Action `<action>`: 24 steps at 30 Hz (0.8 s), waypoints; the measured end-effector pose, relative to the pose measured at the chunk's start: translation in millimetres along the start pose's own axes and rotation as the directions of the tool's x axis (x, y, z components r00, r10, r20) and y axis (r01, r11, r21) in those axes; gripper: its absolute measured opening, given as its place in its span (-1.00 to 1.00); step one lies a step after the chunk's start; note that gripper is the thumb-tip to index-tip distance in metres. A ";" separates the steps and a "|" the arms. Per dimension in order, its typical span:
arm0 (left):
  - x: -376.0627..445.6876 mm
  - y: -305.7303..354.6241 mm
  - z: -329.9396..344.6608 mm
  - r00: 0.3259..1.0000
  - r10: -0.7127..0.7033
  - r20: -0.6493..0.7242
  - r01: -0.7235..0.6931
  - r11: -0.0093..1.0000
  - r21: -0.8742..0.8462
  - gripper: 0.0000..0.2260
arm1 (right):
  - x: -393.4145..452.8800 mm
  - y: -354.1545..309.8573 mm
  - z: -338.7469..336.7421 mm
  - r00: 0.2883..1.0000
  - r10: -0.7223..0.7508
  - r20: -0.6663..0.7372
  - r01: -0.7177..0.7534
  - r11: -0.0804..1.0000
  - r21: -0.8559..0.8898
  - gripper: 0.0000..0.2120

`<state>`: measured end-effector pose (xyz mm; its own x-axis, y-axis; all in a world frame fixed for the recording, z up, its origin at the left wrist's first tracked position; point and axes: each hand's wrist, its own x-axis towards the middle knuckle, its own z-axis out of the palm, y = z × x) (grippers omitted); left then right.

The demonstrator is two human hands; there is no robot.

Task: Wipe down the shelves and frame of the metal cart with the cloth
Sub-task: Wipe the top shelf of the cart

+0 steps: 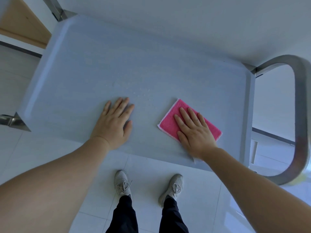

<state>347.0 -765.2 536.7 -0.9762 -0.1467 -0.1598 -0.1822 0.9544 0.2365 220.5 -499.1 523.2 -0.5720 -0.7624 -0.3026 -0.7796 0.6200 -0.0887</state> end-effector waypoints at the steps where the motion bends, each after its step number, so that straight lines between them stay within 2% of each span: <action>1: 0.2 -0.3 -0.1 1.000 0.000 0.003 0.000 1.000 -0.001 -0.50 | 7.7 5.1 -2.8 1.000 -0.012 -0.005 0.012 1.000 -0.009 -0.46; 5: -0.4 -1.4 1.6 1.000 -0.007 0.001 0.007 1.000 0.008 -0.51 | 42.3 29.2 -14.8 1.000 -0.012 -0.023 0.011 0.999 -0.031 -0.44; 15: 0.0 -2.9 0.5 1.000 -0.007 0.007 0.007 1.000 0.005 -0.50 | 128.1 93.3 -48.2 0.956 0.264 -0.125 -0.256 0.964 0.071 -0.41; 19: 0.5 -2.6 0.6 1.000 -0.009 0.011 0.009 1.000 0.001 -0.51 | 144.4 99.6 -52.0 0.927 0.348 -0.139 -0.337 0.936 0.097 -0.43; 24: -0.1 -3.2 0.2 1.000 -0.009 0.010 0.009 1.000 -0.001 -0.51 | 143.2 94.1 -50.1 0.922 0.363 -0.135 -0.354 0.931 0.086 -0.46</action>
<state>347.7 -768.2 535.8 -0.9734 -0.1522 -0.1715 -0.1906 0.9528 0.2362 52.4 -559.2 519.0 -0.8448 -0.5029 -0.1826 -0.5015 0.8633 -0.0569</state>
